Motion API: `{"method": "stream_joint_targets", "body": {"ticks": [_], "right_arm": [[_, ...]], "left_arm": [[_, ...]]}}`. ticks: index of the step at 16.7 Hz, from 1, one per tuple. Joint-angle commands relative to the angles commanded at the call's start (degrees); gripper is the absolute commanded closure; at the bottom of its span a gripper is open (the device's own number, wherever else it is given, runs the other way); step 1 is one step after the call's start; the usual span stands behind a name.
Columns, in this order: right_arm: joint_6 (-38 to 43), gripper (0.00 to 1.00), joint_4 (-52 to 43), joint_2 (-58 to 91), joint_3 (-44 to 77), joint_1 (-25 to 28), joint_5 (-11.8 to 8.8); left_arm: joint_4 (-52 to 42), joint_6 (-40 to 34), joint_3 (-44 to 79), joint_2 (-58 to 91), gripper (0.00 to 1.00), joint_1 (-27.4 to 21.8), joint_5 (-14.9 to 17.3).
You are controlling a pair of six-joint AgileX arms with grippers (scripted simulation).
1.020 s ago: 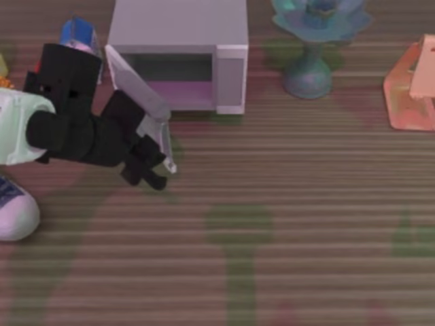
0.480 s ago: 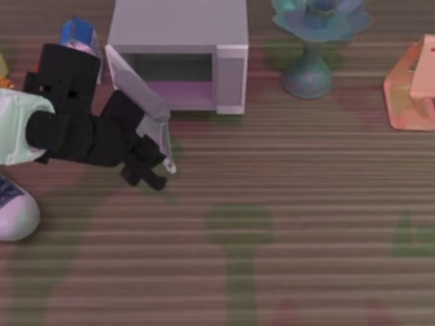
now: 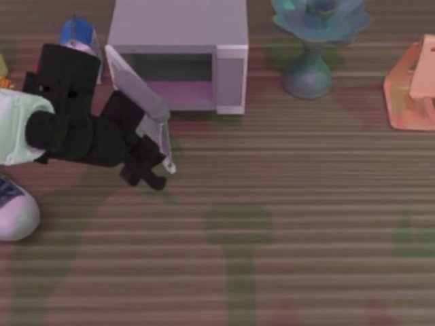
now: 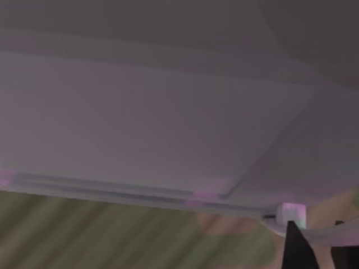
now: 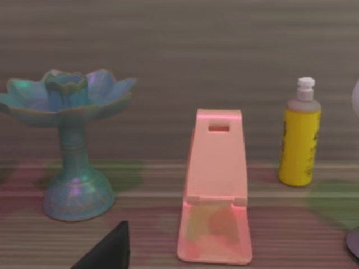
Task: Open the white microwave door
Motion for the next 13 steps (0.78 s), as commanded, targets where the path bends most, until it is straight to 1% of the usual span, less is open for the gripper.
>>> {"method": "stream_joint_targets", "body": {"ticks": [3, 10, 13], "right_arm": [[0.0, 0.0, 0.0, 0.0, 0.0, 0.0, 0.0], [0.0, 0.0, 0.0, 0.0, 0.0, 0.0, 0.0], [0.0, 0.0, 0.0, 0.0, 0.0, 0.0, 0.0]], "left_arm": [[-0.13, -0.1, -0.17, 0.0, 1.0, -0.28, 0.44], [-2.17, 4.87, 0.14, -0.22, 1.0, 2.11, 3.17], [-2.34, 5.17, 0.12, -0.2, 1.0, 2.26, 3.34]]}}
